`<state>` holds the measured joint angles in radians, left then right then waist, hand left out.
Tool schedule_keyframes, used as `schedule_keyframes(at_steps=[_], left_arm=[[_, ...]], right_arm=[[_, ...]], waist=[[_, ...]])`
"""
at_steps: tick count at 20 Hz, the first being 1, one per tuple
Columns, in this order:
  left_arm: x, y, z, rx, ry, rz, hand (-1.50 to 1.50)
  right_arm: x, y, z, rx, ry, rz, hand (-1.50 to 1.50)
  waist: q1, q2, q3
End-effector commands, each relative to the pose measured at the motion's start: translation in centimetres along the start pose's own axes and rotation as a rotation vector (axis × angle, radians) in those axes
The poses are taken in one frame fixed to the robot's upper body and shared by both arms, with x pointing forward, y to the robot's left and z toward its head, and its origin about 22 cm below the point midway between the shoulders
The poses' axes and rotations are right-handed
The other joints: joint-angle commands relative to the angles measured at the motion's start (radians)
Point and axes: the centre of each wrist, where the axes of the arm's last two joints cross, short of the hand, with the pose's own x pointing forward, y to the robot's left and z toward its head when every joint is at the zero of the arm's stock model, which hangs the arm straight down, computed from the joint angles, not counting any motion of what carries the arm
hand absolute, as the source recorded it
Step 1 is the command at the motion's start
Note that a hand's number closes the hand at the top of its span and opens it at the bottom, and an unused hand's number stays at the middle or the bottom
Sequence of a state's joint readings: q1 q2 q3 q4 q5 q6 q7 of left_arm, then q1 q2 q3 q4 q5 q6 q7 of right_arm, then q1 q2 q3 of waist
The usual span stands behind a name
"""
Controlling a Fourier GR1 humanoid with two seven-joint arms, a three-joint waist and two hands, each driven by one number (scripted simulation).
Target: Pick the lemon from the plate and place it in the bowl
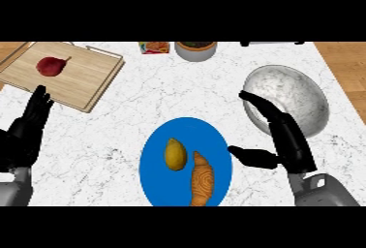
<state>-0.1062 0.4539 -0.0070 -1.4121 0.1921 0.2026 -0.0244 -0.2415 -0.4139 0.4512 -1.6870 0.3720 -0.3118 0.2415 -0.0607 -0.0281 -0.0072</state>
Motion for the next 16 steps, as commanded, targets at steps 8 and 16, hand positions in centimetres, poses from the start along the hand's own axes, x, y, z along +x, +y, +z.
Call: schedule_keyframes(at_steps=[8, 16], left_arm=[[2.7, -2.9, 0.2, -0.047, -0.025, 0.015, 0.00], [3.0, -1.7, -0.7, -0.044, -0.016, 0.011, 0.00]], right_arm=[[10.2, 1.5, 6.7, -0.097, 0.125, 0.162, -1.50], [15.5, -0.2, 1.4, 0.083, 0.167, 0.283, -1.50]], waist=[[0.053, 0.022, 0.006], [0.069, 0.028, 0.006]])
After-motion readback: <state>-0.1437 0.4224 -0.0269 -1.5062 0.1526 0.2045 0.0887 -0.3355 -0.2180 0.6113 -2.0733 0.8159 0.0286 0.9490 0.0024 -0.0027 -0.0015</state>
